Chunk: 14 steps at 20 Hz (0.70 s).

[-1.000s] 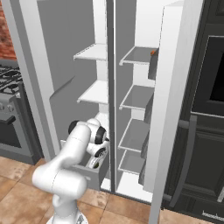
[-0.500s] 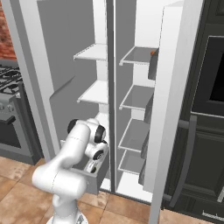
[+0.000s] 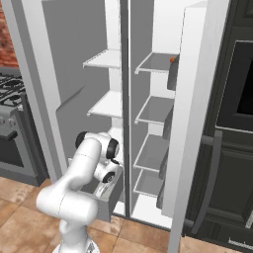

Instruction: Take the lime and carrot from the fridge shelf and place them in the freezer drawer to begin freezing them.

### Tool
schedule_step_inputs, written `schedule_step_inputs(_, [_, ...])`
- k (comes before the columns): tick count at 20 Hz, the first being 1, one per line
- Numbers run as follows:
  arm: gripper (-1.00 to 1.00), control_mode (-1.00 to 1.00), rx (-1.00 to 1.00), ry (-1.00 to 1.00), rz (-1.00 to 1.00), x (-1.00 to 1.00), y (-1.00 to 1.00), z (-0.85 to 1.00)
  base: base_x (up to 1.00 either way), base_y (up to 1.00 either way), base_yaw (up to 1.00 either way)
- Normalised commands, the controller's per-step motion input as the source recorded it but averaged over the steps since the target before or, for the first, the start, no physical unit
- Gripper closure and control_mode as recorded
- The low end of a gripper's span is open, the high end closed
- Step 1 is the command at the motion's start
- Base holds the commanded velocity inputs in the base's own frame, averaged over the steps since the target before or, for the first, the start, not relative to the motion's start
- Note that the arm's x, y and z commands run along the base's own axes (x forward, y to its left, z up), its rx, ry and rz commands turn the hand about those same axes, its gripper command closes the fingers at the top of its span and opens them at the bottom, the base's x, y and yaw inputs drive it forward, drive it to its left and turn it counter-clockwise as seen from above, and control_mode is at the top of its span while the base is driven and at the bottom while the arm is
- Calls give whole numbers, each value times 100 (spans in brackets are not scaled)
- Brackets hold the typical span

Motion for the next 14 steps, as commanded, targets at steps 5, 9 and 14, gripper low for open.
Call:
schedule_step_inputs(5, [-100, -100, 0, 0, 0, 0, 0, 26, 0, 0, 0])
schedule_step_inputs(9, [-100, -100, 0, -4, 0, -1, -9, 51, 0, 0, 0])
schedule_step_inputs(14, [-100, -100, 1, -9, 0, -21, -40, 73, 0, 0, 0])
